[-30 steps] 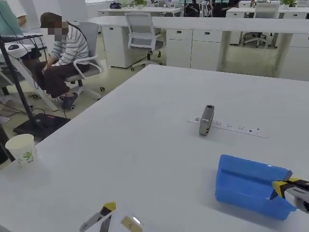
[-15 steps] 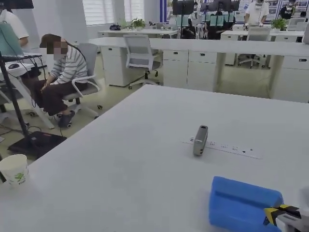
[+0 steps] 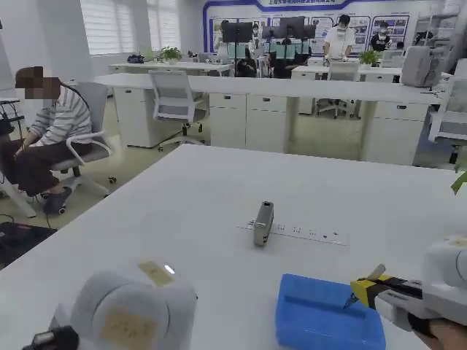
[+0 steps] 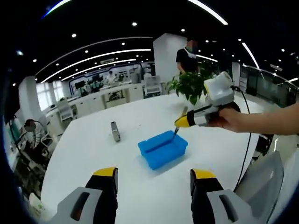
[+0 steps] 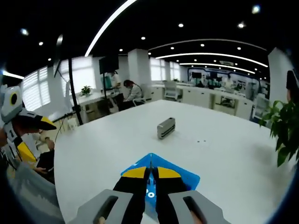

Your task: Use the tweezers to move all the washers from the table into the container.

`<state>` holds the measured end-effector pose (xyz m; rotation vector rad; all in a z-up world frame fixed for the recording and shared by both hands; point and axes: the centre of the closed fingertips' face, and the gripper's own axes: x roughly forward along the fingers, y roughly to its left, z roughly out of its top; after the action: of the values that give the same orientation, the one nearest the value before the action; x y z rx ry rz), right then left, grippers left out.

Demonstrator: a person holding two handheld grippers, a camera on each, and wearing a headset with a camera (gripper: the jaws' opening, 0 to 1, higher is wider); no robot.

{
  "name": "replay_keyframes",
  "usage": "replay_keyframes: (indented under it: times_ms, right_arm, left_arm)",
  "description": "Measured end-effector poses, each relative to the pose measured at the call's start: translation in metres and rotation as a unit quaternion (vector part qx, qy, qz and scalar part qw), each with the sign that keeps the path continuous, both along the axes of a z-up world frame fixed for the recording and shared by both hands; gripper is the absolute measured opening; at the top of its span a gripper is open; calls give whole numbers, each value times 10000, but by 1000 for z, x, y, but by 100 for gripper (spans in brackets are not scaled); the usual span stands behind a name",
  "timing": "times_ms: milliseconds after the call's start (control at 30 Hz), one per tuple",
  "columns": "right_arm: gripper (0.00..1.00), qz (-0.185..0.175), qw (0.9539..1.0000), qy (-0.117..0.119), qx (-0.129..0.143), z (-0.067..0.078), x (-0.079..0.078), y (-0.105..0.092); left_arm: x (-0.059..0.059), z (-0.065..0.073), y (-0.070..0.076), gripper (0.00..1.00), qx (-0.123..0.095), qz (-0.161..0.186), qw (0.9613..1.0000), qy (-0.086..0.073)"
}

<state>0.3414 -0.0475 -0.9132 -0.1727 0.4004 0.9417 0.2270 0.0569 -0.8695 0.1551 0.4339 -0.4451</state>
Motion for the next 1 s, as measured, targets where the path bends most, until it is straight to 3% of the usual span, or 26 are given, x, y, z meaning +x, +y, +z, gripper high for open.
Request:
replay_keyframes:
  times_ms: [67,100,267,300,367,400,467,533,567,667,700,733,767,833,867,900,1000]
  right_arm:
    - [2,198,9997,-146,-3,10,-14,5]
    - [2,382,9991,-150,34,16,-25,10]
    - [2,978,9949,68,249,33,-62,23]
    - [2,1245,9915,167,326,37,-74,28]
    - [2,1485,9878,338,327,39,-88,32]
    - [2,1585,9865,219,362,43,-93,34]
    - [2,1796,9832,171,274,43,-104,35]
    - [2,2109,9772,219,139,40,-118,37]
    - [2,2221,9747,224,113,39,-123,37]
    - [2,2346,9716,318,16,33,-132,36]
    - [2,2519,9671,352,-42,31,-139,35]
    - [2,2611,9646,364,-68,30,-143,35]
    - [2,2656,9633,389,-92,30,-146,35]
    - [2,2830,9579,472,-114,28,-154,36]
    - [2,2922,9546,558,-135,26,-158,35]
    - [2,2975,9527,600,-143,26,-161,35]
    - [2,3088,9490,613,-192,24,-166,35]
  left_arm:
    - [4,11,-11,58,-118,-269,9996,16]
    - [6,20,-19,56,-164,-461,9988,-55]
    - [8,46,-41,54,-142,-1082,9938,-192]
    - [9,53,-45,53,-184,-1203,9921,-304]
    - [6,59,-55,48,-424,-1445,9882,-282]
    - [2,63,-62,46,-619,-1661,9839,-246]
    - [-4,67,-73,42,-805,-2038,9754,-222]
    - [-12,64,-80,36,-691,-2396,9683,-140]
    - [-12,63,-81,34,-655,-2443,9674,-150]
    - [-15,56,-89,32,-403,-2815,9586,-133]
    - [-16,56,-91,29,-405,-2902,9560,-141]
    - [-20,54,-96,24,-450,-3127,9488,-61]
    - [-22,54,-100,20,-478,-3255,9443,-48]
    - [-31,51,-108,13,-481,-3694,9280,18]
    - [-33,49,-111,10,-413,-3838,9225,19]
    - [-32,46,-112,7,-365,-3800,9243,42]
    - [-36,38,-115,5,-231,-3945,9185,157]
